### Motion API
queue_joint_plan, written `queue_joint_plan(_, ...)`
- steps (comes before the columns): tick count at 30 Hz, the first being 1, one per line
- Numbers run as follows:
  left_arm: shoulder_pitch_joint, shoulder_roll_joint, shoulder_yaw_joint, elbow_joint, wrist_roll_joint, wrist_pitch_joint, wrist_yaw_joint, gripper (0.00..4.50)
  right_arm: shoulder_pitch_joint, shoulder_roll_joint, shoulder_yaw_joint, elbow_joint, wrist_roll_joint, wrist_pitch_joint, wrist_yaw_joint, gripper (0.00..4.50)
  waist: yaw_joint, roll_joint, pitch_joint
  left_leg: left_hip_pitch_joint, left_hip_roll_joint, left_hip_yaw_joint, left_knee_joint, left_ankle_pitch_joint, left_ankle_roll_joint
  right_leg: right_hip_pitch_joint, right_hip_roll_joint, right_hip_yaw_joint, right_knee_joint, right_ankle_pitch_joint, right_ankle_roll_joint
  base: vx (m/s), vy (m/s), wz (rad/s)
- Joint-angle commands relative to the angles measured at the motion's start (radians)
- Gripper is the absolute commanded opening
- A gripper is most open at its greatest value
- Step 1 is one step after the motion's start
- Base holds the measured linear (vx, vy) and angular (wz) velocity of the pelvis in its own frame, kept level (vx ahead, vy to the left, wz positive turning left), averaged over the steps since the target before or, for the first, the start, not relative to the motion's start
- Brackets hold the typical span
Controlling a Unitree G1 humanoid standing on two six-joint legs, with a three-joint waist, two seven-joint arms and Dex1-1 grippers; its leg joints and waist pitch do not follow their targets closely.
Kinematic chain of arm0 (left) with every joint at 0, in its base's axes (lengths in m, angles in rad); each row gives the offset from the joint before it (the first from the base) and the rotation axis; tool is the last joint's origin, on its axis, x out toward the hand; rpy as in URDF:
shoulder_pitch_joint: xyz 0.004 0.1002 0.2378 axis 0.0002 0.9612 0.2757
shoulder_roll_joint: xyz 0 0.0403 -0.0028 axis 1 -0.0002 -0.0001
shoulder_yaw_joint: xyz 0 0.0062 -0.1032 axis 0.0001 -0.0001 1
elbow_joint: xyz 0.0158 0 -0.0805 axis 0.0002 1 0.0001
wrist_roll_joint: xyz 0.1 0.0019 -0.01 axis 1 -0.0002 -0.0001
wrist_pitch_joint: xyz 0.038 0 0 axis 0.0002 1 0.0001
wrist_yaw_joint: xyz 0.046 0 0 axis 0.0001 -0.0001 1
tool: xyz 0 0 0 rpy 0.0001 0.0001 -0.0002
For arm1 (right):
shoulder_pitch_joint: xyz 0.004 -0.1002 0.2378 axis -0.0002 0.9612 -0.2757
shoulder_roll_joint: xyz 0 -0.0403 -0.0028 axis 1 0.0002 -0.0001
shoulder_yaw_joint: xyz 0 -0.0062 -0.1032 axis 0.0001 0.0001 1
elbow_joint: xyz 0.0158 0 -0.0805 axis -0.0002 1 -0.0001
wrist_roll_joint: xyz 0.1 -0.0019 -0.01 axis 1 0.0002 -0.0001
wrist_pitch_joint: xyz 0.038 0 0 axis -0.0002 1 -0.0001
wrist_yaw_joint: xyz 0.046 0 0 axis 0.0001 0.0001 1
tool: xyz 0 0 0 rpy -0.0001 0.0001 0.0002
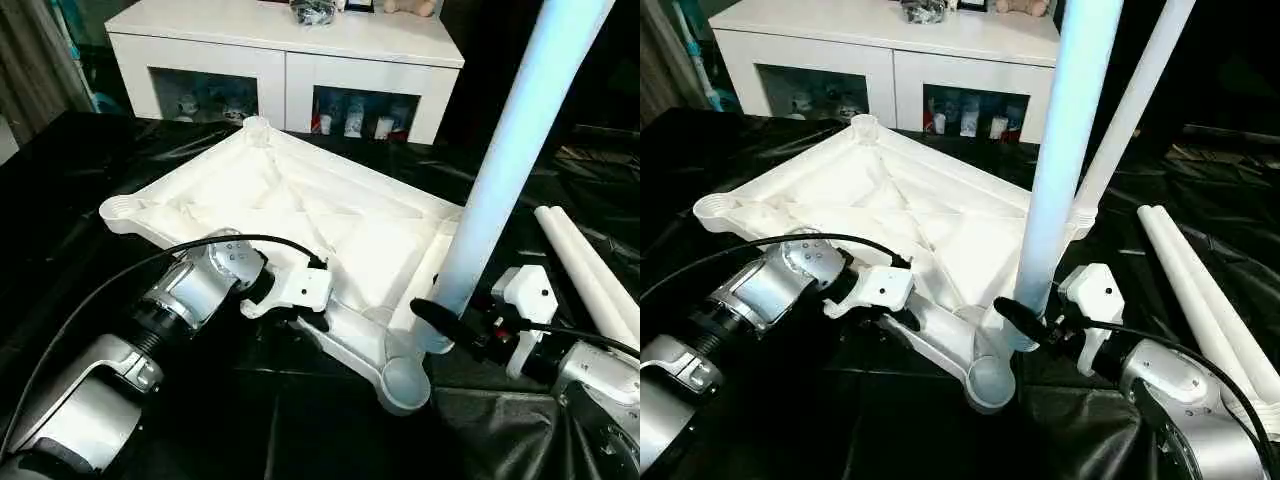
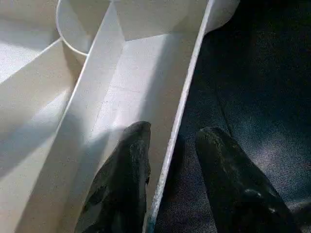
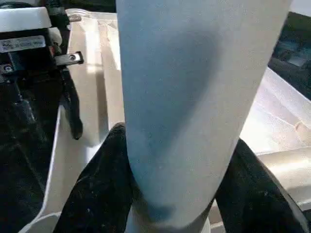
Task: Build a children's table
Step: Rotate table base
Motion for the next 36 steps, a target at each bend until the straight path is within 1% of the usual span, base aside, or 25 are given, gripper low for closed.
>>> queue_joint_plan(1, -0.009, 0.0, -0.015, -0.012, 0.021, 0.01, 0.001, 1.45, 0.024, 0.003, 0.018, 0.025, -0.034, 0.022, -0.012, 1.84, 0.0, 0.011, -0.048, 0.017, 0.094, -0.036, -0.104, -0.182, 0.032, 0.032, -0.069, 0.034, -0.059, -0.021, -0.3, 0.0, 0.0, 0.0)
queue_joint_plan(2, -0.006, 0.001, -0.016, -0.016, 0.022, 0.014, -0.004, 1.36, 0.027, 0.004, 0.02, 0.026, -0.038, 0.02, -0.016, 1.84, 0.0, 0.014, -0.046, 0.017, 0.094, -0.036, -0.105, -0.189, 0.031, 0.031, -0.07, 0.035, -0.06, -0.026, -0.302, 0.0, 0.0, 0.0)
queue_joint_plan(4, 0.0, 0.002, -0.018, -0.028, 0.021, 0.02, -0.013, 1.12, 0.031, 0.004, 0.026, 0.031, -0.051, 0.013, -0.023, 1.84, -0.001, 0.014, -0.046, 0.018, 0.095, -0.036, -0.107, -0.197, 0.028, 0.031, -0.069, 0.034, -0.061, -0.032, -0.303, 0.0, 0.0, 0.0)
queue_joint_plan(7, 0.004, 0.003, -0.02, -0.036, 0.022, 0.023, -0.014, 1.02, 0.032, 0.002, 0.031, 0.038, -0.064, 0.006, -0.028, 1.84, -0.002, 0.014, -0.043, 0.018, 0.095, -0.037, -0.11, -0.233, 0.014, 0.03, -0.07, 0.035, -0.065, -0.068, -0.296, 0.0, 0.0, 0.0)
queue_joint_plan(10, 0.017, 0.004, -0.022, -0.05, 0.031, 0.033, 0.0, 0.76, 0.031, 0.008, 0.029, 0.041, -0.066, 0.002, -0.043, 1.84, -0.002, 0.014, -0.043, 0.018, 0.096, -0.037, -0.111, -0.222, 0.015, 0.03, -0.07, 0.036, -0.064, -0.052, -0.294, 0.0, 0.0, 0.0)
queue_joint_plan(11, 0.041, -0.009, 0.004, -0.07, 0.001, 0.091, 0.013, 0.65, 0.024, 0.022, 0.018, 0.056, -0.074, -0.002, -0.071, 1.84, -0.004, 0.013, -0.044, 0.018, 0.096, -0.036, -0.11, -0.211, 0.015, 0.03, -0.07, 0.036, -0.06, -0.036, -0.299, 0.0, 0.0, 0.0)
queue_joint_plan(13, 0.074, -0.009, 0.031, -0.099, -0.013, 0.143, 0.043, 0.47, 0.009, 0.045, -0.003, 0.087, -0.099, -0.01, -0.128, 1.84, -0.003, 0.014, -0.041, 0.017, 0.096, -0.036, -0.111, -0.211, 0.016, 0.029, -0.071, 0.036, -0.063, -0.049, -0.3, 0.0, 0.0, 0.0)
queue_joint_plan(16, 0.138, -0.008, 0.103, -0.155, -0.04, 0.251, 0.133, 0.35, -0.01, 0.092, -0.052, 0.104, -0.091, -0.008, -0.207, 1.84, -0.01, 0.014, -0.039, 0.015, 0.095, -0.035, -0.114, -0.222, 0.007, 0.028, -0.069, 0.036, -0.063, -0.062, -0.307, 0.0, 0.0, 0.0)
queue_joint_plan(18, 0.167, 0.005, 0.124, -0.18, -0.038, 0.282, 0.164, 0.24, -0.014, 0.108, -0.067, 0.102, -0.078, -0.002, -0.224, 1.84, -0.018, 0.014, -0.035, 0.013, 0.093, -0.038, -0.117, -0.269, 0.0, 0.027, -0.068, 0.037, -0.072, -0.139, -0.288, 0.0, 0.0, 0.0)
queue_joint_plan(19, 0.194, 0.025, 0.133, -0.209, -0.029, 0.296, 0.177, 0.21, -0.013, 0.115, -0.069, 0.1, -0.072, 0.0, -0.229, 1.84, -0.023, 0.011, -0.031, 0.01, 0.092, -0.038, -0.119, -0.284, 0.001, 0.026, -0.067, 0.037, -0.075, -0.162, -0.282, 0.0, 0.0, 0.0)
queue_joint_plan(20, 0.195, 0.025, 0.133, -0.21, -0.028, 0.297, 0.177, 0.18, -0.013, 0.115, -0.069, 0.1, -0.072, 0.0, -0.229, 1.84, -0.026, 0.012, -0.032, 0.007, 0.093, -0.042, -0.12, -0.291, -0.002, 0.03, -0.07, 0.037, -0.075, -0.179, -0.275, 0.0, 0.0, 0.0)
queue_joint_plan(21, 0.215, 0.04, 0.138, -0.233, -0.022, 0.306, 0.185, 0.13, -0.012, 0.119, -0.07, 0.098, -0.069, 0.001, -0.232, 1.84, -0.032, 0.011, -0.029, 0.0, 0.09, -0.045, -0.123, -0.302, -0.002, 0.032, -0.069, 0.036, -0.081, -0.24, -0.251, 0.0, 0.0, 0.0)
queue_joint_plan(23, 0.281, 0.072, 0.157, -0.342, -0.021, 0.352, 0.191, 0.05, -0.011, 0.126, -0.061, 0.096, -0.07, 0.003, -0.233, 1.84, -0.04, 0.007, -0.029, -0.002, 0.089, -0.047, -0.124, -0.297, -0.003, 0.029, -0.07, 0.036, -0.087, -0.286, -0.223, -0.008, -0.008, -0.09)
queue_joint_plan(24, 0.341, 0.089, 0.175, -0.458, -0.032, 0.398, 0.196, 0.05, -0.013, 0.135, -0.055, 0.096, -0.072, 0.004, -0.237, 1.84, -0.046, 0.002, -0.031, -0.006, 0.091, -0.047, -0.123, -0.261, 0.006, 0.034, -0.073, 0.038, -0.083, -0.246, -0.227, 0.0, 0.0, 0.0)
queue_joint_plan(25, 0.352, 0.091, 0.179, -0.479, -0.035, 0.407, 0.198, 0.03, -0.013, 0.138, -0.055, 0.096, -0.071, 0.004, -0.237, 1.84, -0.051, 0.004, -0.033, -0.011, 0.091, -0.048, -0.122, -0.232, 0.014, 0.038, -0.074, 0.038, -0.079, -0.214, -0.231, 0.0, 0.0, 0.0)
queue_joint_plan(26, 0.375, 0.093, 0.186, -0.529, -0.044, 0.432, 0.204, 0.01, -0.014, 0.145, -0.055, 0.097, -0.067, 0.005, -0.24, 1.84, -0.053, 0.008, -0.033, -0.007, 0.089, -0.044, -0.12, -0.193, 0.03, 0.033, -0.068, 0.036, -0.078, -0.172, -0.241, 0.0, 0.0, 0.0)
queue_joint_plan(28, 0.404, 0.099, 0.192, -0.592, -0.049, 0.446, 0.218, 0.01, -0.015, 0.154, -0.056, 0.096, -0.06, 0.009, -0.245, 1.84, -0.053, 0.008, -0.033, 0.002, 0.088, -0.038, -0.114, -0.176, 0.047, 0.025, -0.064, 0.037, -0.078, -0.127, -0.26, 0.0, 0.0, 0.0)
queue_joint_plan(29, 0.418, 0.105, 0.193, -0.618, -0.047, 0.449, 0.226, 0.01, -0.016, 0.16, -0.059, 0.093, -0.05, 0.016, -0.247, 1.84, -0.048, 0.006, -0.037, -0.001, 0.086, -0.034, -0.107, -0.11, 0.077, 0.031, -0.064, 0.037, -0.068, -0.034, -0.285, 0.0, 0.0, 0.0)
queue_joint_plan(30, 0.428, 0.111, 0.194, -0.637, -0.048, 0.444, 0.234, 0.01, -0.017, 0.164, -0.061, 0.09, -0.043, 0.022, -0.248, 1.84, -0.044, 0.008, -0.037, 0.002, 0.086, -0.032, -0.103, -0.065, 0.097, 0.03, -0.06, 0.036, -0.061, 0.034, -0.303, 0.0, 0.0, 0.0)
queue_joint_plan(31, 0.437, 0.116, 0.194, -0.649, -0.049, 0.411, 0.24, 0.01, -0.018, 0.167, -0.063, 0.088, -0.039, 0.025, -0.248, 1.84, -0.042, 0.009, -0.036, 0.002, 0.084, -0.03, -0.101, -0.054, 0.106, 0.028, -0.057, 0.035, -0.06, 0.057, -0.31, 0.0, 0.0, 0.0)
queue_joint_plan(32, 0.446, 0.118, 0.197, -0.658, -0.059, 0.382, 0.243, 0.01, -0.021, 0.169, -0.063, 0.088, -0.036, 0.028, -0.247, 1.84, -0.043, 0.003, -0.033, -0.001, 0.084, -0.03, -0.102, -0.055, 0.117, 0.029, -0.056, 0.034, -0.058, 0.063, -0.314, 0.0, 0.0, 0.0)
queue_joint_plan(33, 0.448, 0.118, 0.197, -0.66, -0.061, 0.378, 0.244, 0.01, -0.021, 0.169, -0.063, 0.088, -0.036, 0.028, -0.247, 1.84, -0.042, 0.005, -0.033, 0.001, 0.084, -0.029, -0.103, -0.062, 0.119, 0.029, -0.056, 0.033, -0.059, 0.051, -0.315, 0.0, 0.0, 0.0)
queue_joint_plan(34, 0.448, 0.116, 0.198, -0.658, -0.063, 0.353, 0.248, 0.01, -0.023, 0.169, -0.061, 0.09, -0.036, 0.029, -0.245, 1.84, -0.043, -0.001, -0.032, 0.002, 0.085, -0.028, -0.103, -0.071, 0.118, 0.027, -0.056, 0.033, -0.061, 0.036, -0.314, 0.0, 0.0, 0.0)
queue_joint_plan(35, 0.45, 0.116, 0.199, -0.667, -0.064, 0.341, 0.249, 0.01, -0.025, 0.17, -0.059, 0.091, -0.038, 0.031, -0.242, 1.84, -0.042, 0.004, -0.029, 0.005, 0.087, -0.029, -0.106, -0.092, 0.108, 0.025, -0.055, 0.033, -0.062, -0.002, -0.313, 0.0, 0.0, 0.0)
queue_joint_plan(36, 0.454, 0.117, 0.2, -0.68, -0.064, 0.342, 0.252, 0.01, -0.027, 0.171, -0.058, 0.092, -0.04, 0.032, -0.239, 1.84, -0.042, 0.004, -0.028, 0.005, 0.087, -0.029, -0.107, -0.101, 0.102, 0.025, -0.055, 0.033, -0.063, -0.014, -0.311, 0.0, 0.0, 0.0)
